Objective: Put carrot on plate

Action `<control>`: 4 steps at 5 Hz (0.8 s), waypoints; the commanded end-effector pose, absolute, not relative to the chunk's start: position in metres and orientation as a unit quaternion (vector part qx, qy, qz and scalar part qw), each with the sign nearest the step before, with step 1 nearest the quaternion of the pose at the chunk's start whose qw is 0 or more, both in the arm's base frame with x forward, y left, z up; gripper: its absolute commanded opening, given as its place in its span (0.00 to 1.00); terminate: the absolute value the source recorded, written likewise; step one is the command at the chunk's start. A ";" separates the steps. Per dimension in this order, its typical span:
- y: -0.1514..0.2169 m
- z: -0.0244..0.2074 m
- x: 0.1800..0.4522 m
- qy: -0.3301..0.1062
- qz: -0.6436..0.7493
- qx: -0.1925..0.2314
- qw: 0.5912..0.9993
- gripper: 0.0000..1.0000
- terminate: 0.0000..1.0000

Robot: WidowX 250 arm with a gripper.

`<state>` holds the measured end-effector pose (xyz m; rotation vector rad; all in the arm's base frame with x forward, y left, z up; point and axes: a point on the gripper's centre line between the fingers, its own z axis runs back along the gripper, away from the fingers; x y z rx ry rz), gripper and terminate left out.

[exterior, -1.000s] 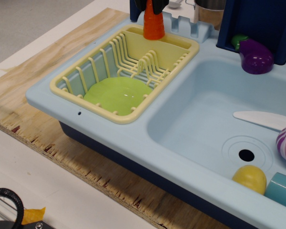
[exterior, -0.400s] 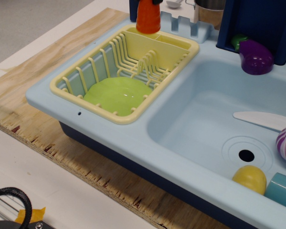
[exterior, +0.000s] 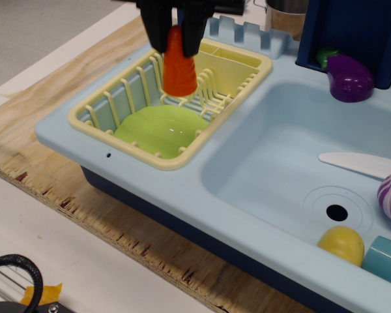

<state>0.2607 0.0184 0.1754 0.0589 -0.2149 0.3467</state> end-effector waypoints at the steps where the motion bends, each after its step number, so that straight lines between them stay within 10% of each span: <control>1: 0.025 0.163 0.257 -0.113 0.177 0.003 0.978 0.00 0.00; 2: 0.028 0.155 0.259 -0.107 0.166 -0.001 0.980 0.00 0.00; 3: 0.034 0.151 0.261 -0.117 0.151 0.016 0.982 1.00 0.00; 4: 0.039 0.156 0.263 -0.114 0.150 0.041 0.981 1.00 0.00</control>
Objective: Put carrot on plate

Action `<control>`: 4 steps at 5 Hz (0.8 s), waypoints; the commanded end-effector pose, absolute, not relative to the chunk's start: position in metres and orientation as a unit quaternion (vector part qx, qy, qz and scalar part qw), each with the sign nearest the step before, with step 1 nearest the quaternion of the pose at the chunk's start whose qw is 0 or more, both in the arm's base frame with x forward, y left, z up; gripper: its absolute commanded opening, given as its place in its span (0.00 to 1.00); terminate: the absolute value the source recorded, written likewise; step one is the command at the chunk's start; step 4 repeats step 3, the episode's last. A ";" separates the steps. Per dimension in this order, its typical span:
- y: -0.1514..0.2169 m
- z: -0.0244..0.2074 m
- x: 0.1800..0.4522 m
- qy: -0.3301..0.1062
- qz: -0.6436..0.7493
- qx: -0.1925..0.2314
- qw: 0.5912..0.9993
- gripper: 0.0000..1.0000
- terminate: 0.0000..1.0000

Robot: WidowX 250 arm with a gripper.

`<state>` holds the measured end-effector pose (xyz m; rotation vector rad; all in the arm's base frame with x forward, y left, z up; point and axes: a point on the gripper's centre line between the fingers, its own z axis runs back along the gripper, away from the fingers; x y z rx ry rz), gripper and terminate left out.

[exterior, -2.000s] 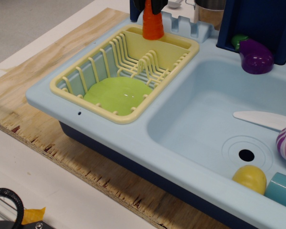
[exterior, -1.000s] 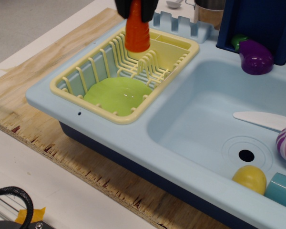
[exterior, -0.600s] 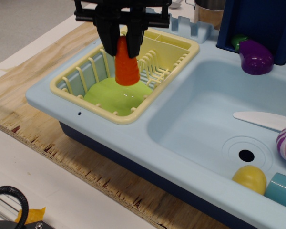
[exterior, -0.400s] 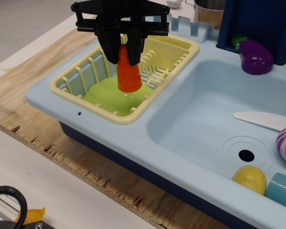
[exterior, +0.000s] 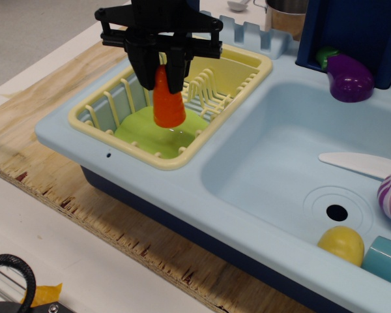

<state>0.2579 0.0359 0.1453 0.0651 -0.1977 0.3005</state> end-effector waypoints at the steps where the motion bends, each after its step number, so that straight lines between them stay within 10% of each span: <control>1: 0.039 0.156 0.263 -0.114 0.150 0.041 0.981 1.00 0.00; 2: 0.039 0.156 0.263 -0.114 0.150 0.041 0.981 1.00 0.00; 3: 0.039 0.156 0.263 -0.114 0.150 0.041 0.981 1.00 1.00; 4: 0.039 0.156 0.263 -0.114 0.150 0.041 0.981 1.00 1.00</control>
